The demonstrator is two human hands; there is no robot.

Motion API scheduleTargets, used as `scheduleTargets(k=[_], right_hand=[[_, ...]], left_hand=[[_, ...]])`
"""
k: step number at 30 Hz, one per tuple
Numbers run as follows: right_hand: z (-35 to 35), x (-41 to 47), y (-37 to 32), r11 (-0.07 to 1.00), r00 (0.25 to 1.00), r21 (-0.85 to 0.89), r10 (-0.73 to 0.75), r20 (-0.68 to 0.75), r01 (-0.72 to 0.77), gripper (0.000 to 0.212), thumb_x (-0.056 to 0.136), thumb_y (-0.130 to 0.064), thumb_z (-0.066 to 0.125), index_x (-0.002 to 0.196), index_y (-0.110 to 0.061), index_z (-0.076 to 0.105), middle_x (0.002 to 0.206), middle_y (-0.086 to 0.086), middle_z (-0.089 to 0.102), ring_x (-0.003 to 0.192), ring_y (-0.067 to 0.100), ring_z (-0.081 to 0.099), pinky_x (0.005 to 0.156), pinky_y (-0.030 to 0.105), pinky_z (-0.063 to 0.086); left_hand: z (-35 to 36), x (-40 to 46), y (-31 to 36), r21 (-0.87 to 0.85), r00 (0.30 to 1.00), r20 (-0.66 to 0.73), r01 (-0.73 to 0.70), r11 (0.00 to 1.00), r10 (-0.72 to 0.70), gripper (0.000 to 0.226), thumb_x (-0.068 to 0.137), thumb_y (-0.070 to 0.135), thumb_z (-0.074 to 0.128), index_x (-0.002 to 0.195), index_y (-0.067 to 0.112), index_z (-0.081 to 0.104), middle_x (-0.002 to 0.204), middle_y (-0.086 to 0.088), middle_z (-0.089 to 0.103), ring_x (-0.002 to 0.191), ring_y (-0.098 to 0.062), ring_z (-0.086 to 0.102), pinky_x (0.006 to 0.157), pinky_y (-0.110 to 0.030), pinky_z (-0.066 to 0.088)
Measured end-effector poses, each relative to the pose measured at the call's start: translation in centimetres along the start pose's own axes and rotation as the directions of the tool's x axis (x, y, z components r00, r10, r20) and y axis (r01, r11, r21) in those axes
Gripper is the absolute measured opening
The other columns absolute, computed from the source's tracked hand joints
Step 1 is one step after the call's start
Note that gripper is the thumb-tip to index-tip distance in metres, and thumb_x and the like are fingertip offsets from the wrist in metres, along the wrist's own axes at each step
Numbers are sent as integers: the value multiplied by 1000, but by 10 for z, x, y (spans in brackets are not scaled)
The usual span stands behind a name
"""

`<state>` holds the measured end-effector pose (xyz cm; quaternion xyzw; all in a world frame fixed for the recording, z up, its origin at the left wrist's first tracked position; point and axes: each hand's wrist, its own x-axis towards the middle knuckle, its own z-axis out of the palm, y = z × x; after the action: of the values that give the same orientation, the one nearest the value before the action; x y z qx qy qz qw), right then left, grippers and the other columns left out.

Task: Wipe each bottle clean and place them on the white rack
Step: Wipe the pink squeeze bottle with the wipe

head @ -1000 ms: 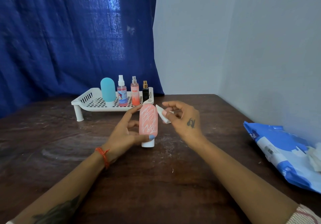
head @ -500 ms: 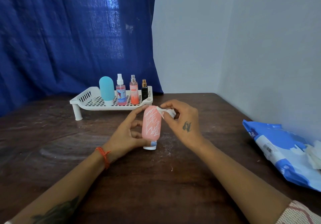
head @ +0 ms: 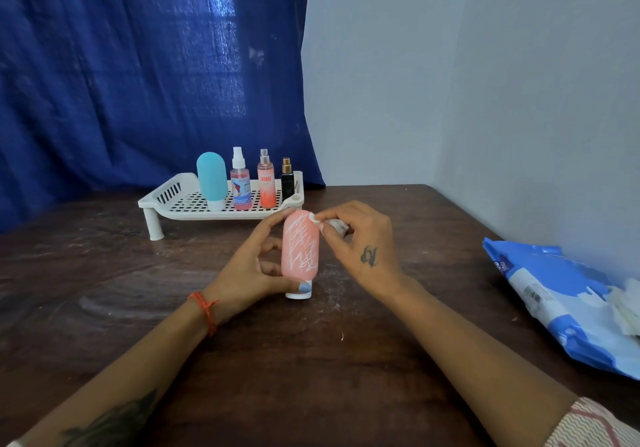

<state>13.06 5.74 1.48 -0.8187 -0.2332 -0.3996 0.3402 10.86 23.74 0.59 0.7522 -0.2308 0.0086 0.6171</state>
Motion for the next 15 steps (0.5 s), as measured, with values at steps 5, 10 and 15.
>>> scheduleTargets(k=[5, 10, 15], right_hand=[[-2, 0, -3, 996, 995, 37, -85, 43, 84, 21, 79, -13, 72, 100, -10, 72, 98, 7, 70, 86, 4, 57, 74, 6, 42], [-3, 2, 2, 997, 998, 52, -57, -7, 57, 11, 74, -10, 75, 85, -11, 75, 83, 3, 72, 74, 7, 62, 67, 8, 45], [0, 1, 2, 999, 998, 17, -26, -59, 28, 16, 78, -11, 73, 94, -13, 74, 90, 3, 72, 81, 2, 60, 69, 5, 41]], left_hand=[[-2, -1, 0, -23, 1000, 13, 27, 999, -27, 103, 52, 10, 83, 134, 45, 33, 128, -5, 52, 102, -28, 66, 77, -34, 58], [-1, -1, 1, -22, 1000, 17, 17, 1000, -17, 99, 51, 12, 83, 129, 49, 36, 130, -3, 49, 107, -29, 62, 76, -31, 58], [0, -1, 2, -8, 1000, 15, 12, 1000, -12, 96, 53, 10, 84, 125, 53, 36, 133, -2, 47, 111, -31, 58, 75, -29, 58]])
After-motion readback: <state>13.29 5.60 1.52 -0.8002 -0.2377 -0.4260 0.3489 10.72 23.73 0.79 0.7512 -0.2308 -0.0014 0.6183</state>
